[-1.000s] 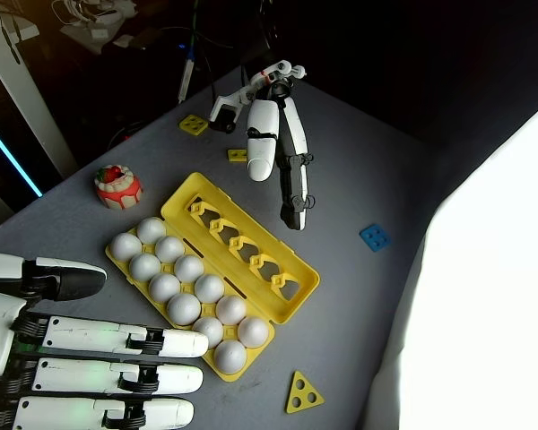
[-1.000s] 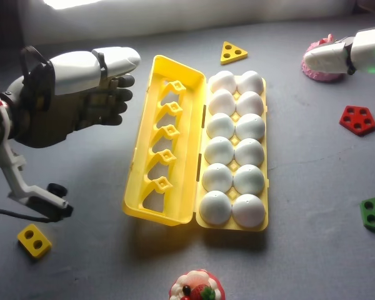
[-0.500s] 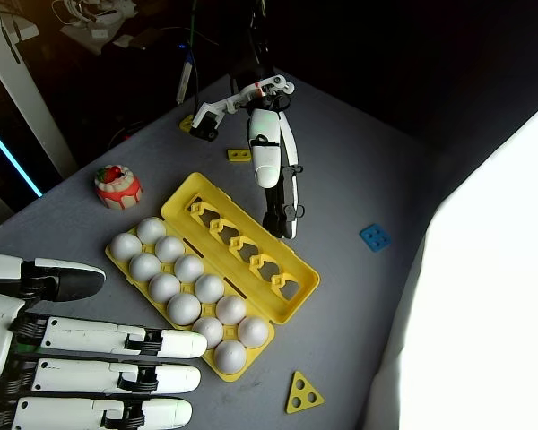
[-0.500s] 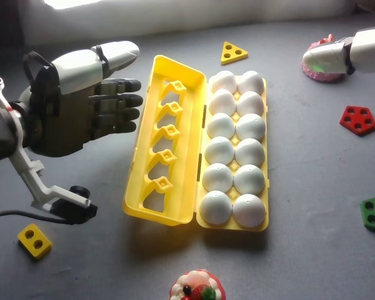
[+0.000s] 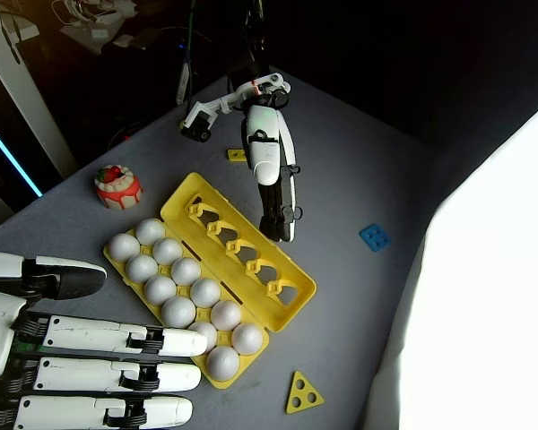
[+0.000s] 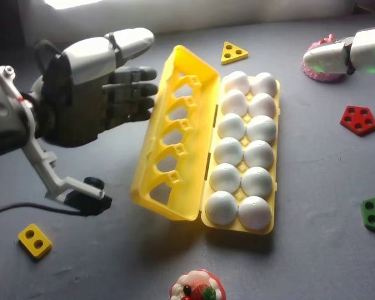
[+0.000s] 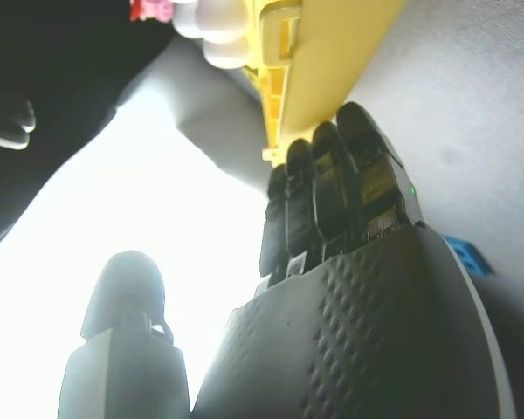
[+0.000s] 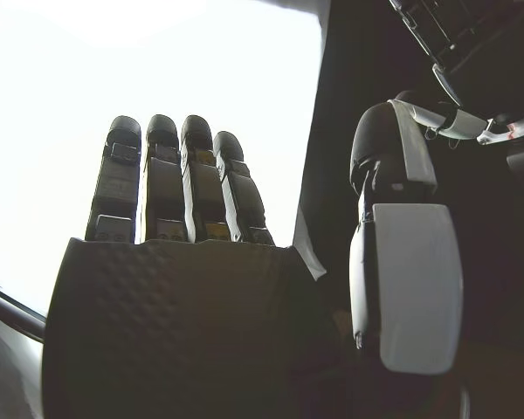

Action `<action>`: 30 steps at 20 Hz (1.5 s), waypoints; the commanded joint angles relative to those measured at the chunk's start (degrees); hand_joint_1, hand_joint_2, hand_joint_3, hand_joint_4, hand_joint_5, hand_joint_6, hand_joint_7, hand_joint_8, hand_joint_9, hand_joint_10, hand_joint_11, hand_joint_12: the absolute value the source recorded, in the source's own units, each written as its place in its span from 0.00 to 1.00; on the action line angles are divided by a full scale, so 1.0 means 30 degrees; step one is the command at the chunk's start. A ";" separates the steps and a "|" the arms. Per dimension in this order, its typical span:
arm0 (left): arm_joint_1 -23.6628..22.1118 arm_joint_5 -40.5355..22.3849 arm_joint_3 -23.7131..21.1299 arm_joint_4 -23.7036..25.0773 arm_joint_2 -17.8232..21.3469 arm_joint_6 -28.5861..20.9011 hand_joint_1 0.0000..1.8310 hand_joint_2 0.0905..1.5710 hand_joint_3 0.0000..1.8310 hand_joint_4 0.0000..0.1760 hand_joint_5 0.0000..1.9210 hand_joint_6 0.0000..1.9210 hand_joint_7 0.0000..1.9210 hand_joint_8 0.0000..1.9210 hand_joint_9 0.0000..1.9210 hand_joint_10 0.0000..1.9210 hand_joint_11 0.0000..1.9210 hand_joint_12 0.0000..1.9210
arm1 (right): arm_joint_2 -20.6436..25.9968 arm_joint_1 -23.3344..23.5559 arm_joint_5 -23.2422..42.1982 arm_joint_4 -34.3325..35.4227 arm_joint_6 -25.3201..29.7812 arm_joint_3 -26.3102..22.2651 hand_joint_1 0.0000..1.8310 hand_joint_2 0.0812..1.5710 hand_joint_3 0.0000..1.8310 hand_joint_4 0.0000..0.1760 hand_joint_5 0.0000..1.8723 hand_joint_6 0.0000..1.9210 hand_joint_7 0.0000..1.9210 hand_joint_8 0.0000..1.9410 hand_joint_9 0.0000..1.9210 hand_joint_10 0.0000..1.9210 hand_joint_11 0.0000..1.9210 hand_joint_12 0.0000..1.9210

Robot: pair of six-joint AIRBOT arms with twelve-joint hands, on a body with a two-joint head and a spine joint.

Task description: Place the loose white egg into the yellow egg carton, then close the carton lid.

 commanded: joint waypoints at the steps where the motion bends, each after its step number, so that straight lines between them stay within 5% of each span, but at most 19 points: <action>1: -0.0439 -0.0952 -0.0076 0.0034 -0.0073 0.0047 0.13 0.73 0.00 0.00 0.09 0.00 0.12 0.00 0.11 0.00 0.00 0.31 | 0.0157 0.0308 0.2389 -0.0010 0.0103 -0.0043 0.36 0.68 0.00 0.00 0.05 0.00 0.05 0.00 0.04 0.01 0.00 0.23; 13: -0.2916 0.0624 -0.0775 0.0036 0.0282 0.2383 0.14 0.73 0.00 0.00 0.10 0.00 0.12 0.00 0.11 0.00 0.00 0.34 | 0.0172 0.0306 0.2405 -0.0010 0.0103 -0.0041 0.35 0.68 0.00 0.00 0.05 0.00 0.06 0.00 0.04 0.00 0.00 0.17; 21: -0.3793 0.2213 -0.2265 0.0037 0.0650 0.4543 0.11 0.73 0.00 0.00 0.07 0.00 0.10 0.00 0.09 0.00 0.00 0.23 | 0.0172 0.0305 0.2407 -0.0010 0.0103 -0.0041 0.35 0.69 0.00 0.00 0.05 0.00 0.05 0.00 0.02 0.00 0.00 0.12; 26: -0.3942 0.3129 -0.3233 0.0037 0.0656 0.5666 0.11 0.73 0.00 0.00 0.08 0.00 0.10 0.00 0.10 0.00 0.00 0.26 | 0.0172 0.0306 0.2407 -0.0010 0.0103 -0.0041 0.35 0.69 0.00 0.00 0.05 0.00 0.05 0.00 0.01 0.00 0.00 0.01; 30: -0.3945 0.3863 -0.3787 0.0041 0.0605 0.6758 0.08 0.72 0.00 0.00 0.07 0.00 0.10 0.00 0.09 0.00 0.00 0.23 | 0.0170 0.0314 0.2407 -0.0010 0.0103 -0.0041 0.36 0.68 0.00 0.00 0.05 0.00 0.05 0.00 0.02 0.00 0.00 0.12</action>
